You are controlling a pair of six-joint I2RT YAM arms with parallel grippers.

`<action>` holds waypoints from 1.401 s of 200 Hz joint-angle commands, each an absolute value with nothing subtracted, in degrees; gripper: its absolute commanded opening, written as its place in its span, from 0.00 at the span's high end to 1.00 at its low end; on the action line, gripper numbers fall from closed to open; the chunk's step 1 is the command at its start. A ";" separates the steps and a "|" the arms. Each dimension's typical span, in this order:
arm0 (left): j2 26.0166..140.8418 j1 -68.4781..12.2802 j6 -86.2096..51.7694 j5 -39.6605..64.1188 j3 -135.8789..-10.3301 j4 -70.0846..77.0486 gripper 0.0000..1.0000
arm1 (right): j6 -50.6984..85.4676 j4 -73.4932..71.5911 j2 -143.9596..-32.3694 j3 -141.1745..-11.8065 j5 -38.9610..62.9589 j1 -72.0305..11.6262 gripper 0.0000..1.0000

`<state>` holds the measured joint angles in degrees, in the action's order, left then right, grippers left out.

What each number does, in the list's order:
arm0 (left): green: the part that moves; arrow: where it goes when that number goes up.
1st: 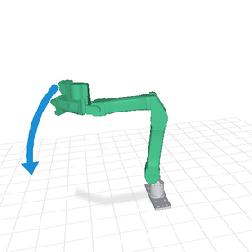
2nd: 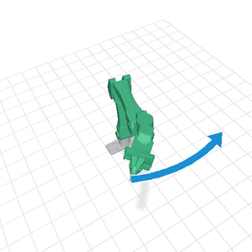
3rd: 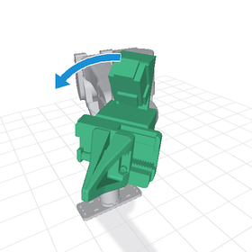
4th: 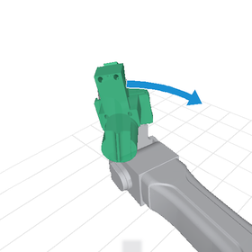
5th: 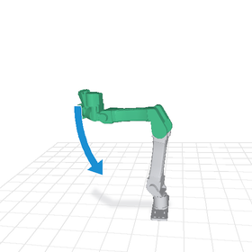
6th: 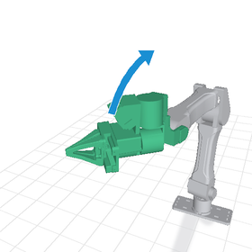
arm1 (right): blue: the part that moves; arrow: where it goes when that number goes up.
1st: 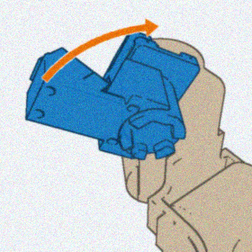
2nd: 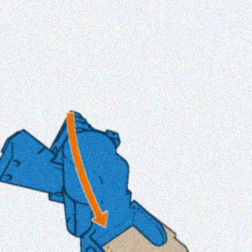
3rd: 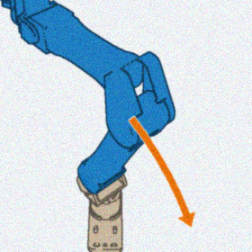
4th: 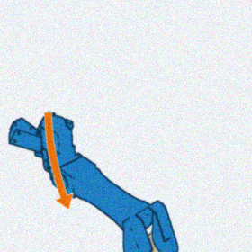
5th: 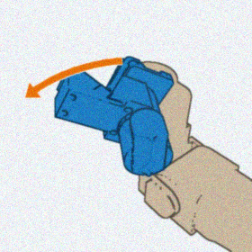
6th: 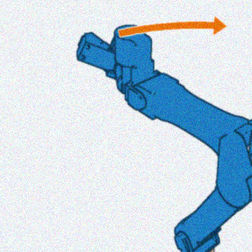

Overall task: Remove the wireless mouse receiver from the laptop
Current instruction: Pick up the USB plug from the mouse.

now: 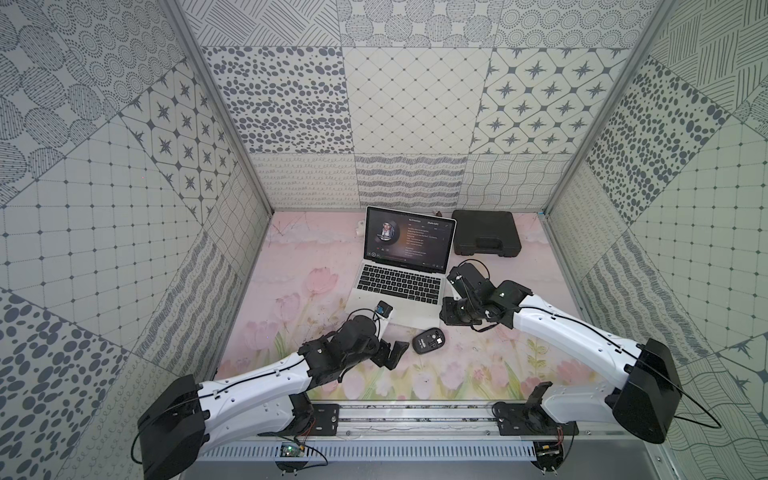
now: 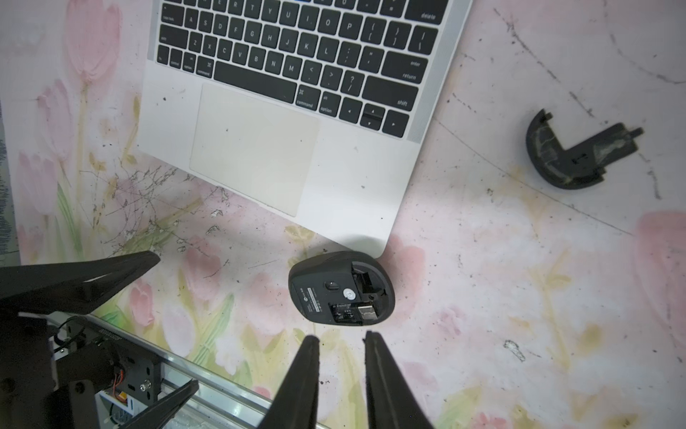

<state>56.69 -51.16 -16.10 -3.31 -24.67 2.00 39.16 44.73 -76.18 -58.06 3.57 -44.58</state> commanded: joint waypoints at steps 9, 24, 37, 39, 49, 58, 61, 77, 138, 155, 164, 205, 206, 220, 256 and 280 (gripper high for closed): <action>58.52 -50.89 -11.62 -0.97 -26.44 5.89 0.00 | 37.83 43.97 -81.82 -55.10 2.17 -50.12 0.65; 59.19 -50.86 -12.34 -1.70 -26.63 4.82 0.00 | 38.96 44.00 -85.60 -55.37 0.38 -52.88 0.64; 59.71 -50.81 -12.72 -1.21 -26.94 3.83 0.01 | 39.89 44.09 -87.55 -55.87 -2.47 -54.49 0.64; 59.75 -50.82 -12.78 -1.03 -26.97 3.77 0.01 | 40.03 44.05 -87.78 -55.94 -2.99 -54.62 0.64; 60.02 -50.84 -13.13 -0.70 -27.07 3.20 0.00 | 40.33 44.82 -88.63 -56.39 -5.19 -55.01 0.62; 60.11 -50.85 -13.43 -0.66 -27.00 2.86 0.00 | 40.00 45.53 -89.23 -56.86 -6.76 -55.26 0.62; 60.08 -50.81 -13.57 -0.55 -26.99 2.75 0.01 | 39.88 45.67 -89.42 -57.01 -7.21 -55.28 0.62; 59.82 -50.80 -13.80 -0.27 -26.64 2.68 0.00 | 39.48 45.70 -90.06 -57.09 -8.17 -55.37 0.62; 59.24 -50.81 -14.16 -0.80 -25.91 2.74 0.00 | 37.96 45.70 -92.78 -58.68 -11.62 -55.55 0.64; 59.11 -50.81 -14.28 -1.14 -25.59 2.64 0.00 | 37.62 45.69 -93.81 -58.82 -11.69 -55.56 0.66; 58.98 -50.85 -14.24 -1.31 -25.49 2.54 0.01 | 37.51 45.61 -94.12 -58.80 -11.84 -55.59 0.67; 58.01 -50.81 -14.41 -1.85 -25.05 2.39 0.01 | 37.02 45.62 -94.23 -59.25 -12.74 -55.58 0.76; 58.01 -50.80 -14.41 -1.85 -25.05 2.38 0.01 | 37.01 45.62 -94.18 -59.29 -12.79 -55.56 0.76; 57.92 -50.80 -14.50 -1.97 -25.05 2.38 0.00 | 37.15 45.61 -93.82 -59.38 -13.13 -55.59 0.78; 57.97 -50.81 -14.59 -1.98 -24.96 2.53 0.00 | 37.53 45.65 -92.58 -58.83 -14.88 -55.50 0.85; 57.91 -50.76 -14.66 -1.90 -24.96 2.42 0.01 | 37.75 46.11 -91.73 -58.92 -15.29 -55.21 0.87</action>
<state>58.08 -51.09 -14.39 -1.76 -25.30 1.89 37.50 45.87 -93.45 -58.19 -13.30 -55.42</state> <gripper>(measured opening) 0.995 0.215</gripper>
